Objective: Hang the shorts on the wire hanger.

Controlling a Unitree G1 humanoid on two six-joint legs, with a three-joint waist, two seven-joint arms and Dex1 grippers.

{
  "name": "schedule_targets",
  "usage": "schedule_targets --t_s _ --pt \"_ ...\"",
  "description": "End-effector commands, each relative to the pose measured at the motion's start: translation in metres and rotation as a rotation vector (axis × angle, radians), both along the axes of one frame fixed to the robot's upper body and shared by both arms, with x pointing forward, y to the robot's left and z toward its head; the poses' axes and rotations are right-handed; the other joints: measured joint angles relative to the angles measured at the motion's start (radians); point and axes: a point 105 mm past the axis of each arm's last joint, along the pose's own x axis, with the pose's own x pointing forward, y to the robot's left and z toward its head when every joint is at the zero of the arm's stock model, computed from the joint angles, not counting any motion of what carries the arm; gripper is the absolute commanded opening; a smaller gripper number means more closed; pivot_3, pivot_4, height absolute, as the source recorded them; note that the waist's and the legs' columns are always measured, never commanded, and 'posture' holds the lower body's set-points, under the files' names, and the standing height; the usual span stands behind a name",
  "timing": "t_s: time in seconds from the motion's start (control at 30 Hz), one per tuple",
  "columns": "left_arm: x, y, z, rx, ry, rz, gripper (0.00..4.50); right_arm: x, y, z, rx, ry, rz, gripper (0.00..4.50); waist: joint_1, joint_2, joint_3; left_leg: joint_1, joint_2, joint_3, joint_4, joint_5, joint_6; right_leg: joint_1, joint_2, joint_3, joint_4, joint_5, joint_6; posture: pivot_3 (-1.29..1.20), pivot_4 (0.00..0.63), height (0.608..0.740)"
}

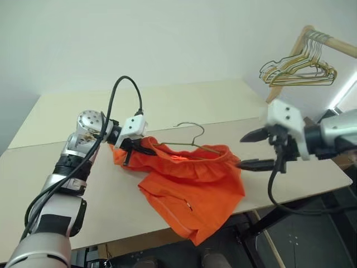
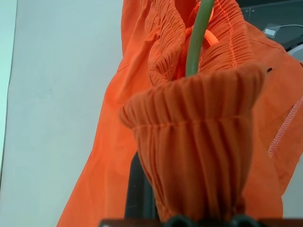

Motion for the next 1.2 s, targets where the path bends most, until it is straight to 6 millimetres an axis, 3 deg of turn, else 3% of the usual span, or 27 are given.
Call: schedule_targets --t_s 0.03,0.27,0.3,0.4,0.73,0.8,0.93,1.2 --pt "0.002 -0.004 0.017 -0.033 -0.056 -0.012 0.0 0.013 0.002 -0.012 -0.026 -0.037 -0.041 4.43 0.001 0.0 0.0 0.0 0.0 0.0 0.0 0.0 0.0 0.0 0.0 0.0 0.0 0.0 0.0 -0.12 0.0 0.74" --pt "0.002 -0.004 0.017 -0.035 -0.062 -0.009 0.0 0.028 0.02 -0.032 -0.009 0.011 -0.028 4.43 0.003 0.0 0.0 -0.001 0.0 0.002 0.0 0.0 -0.001 -0.001 0.0 0.001 -0.001 0.0 0.0 -0.1 0.0 0.74" --pt "0.002 -0.004 0.018 -0.036 -0.063 -0.008 0.0 0.03 0.022 -0.035 -0.009 0.019 -0.024 4.28 0.003 0.0 0.0 -0.001 0.0 0.002 0.0 0.0 -0.001 -0.001 0.0 0.0 -0.001 0.0 0.0 -0.1 0.0 0.74" --pt "0.002 -0.005 0.018 -0.038 -0.066 -0.008 0.0 0.033 0.026 -0.041 -0.021 0.035 -0.006 3.48 0.005 0.0 0.0 -0.001 0.0 0.002 0.0 0.0 -0.001 0.0 0.0 0.0 -0.001 0.0 0.0 -0.09 0.0 0.74" --pt "-0.001 -0.003 0.017 -0.039 -0.072 -0.009 0.0 0.035 0.027 -0.036 -0.01 0.045 0.03 0.03 0.005 0.0 0.0 -0.001 0.0 0.002 0.0 0.0 -0.001 0.0 0.001 0.0 -0.001 0.0 0.0 -0.09 0.0 0.74" --pt "-0.003 -0.003 0.017 -0.041 -0.07 -0.018 0.0 0.032 0.027 -0.035 -0.002 0.054 0.046 0.03 0.005 0.0 0.0 -0.001 0.0 0.002 0.0 0.0 0.0 0.0 0.0 0.0 -0.001 0.0 0.0 -0.09 0.0 0.74" --pt "-0.005 -0.005 0.018 -0.056 -0.06 -0.032 1.05 0.023 0.029 -0.032 0.02 0.077 0.08 0.0 0.006 0.0 0.0 -0.001 0.0 0.001 0.0 0.0 0.0 0.0 0.0 0.0 -0.001 0.0 0.0 -0.09 0.0 0.74" --pt "-0.001 -0.008 0.033 -0.122 -0.089 -0.021 3.64 0.005 0.018 -0.038 0.072 0.14 0.043 0.0 0.008 0.0 0.0 -0.001 0.0 0.001 0.0 0.0 0.0 0.0 0.0 0.0 -0.001 0.0 0.0 -0.09 0.0 0.74"
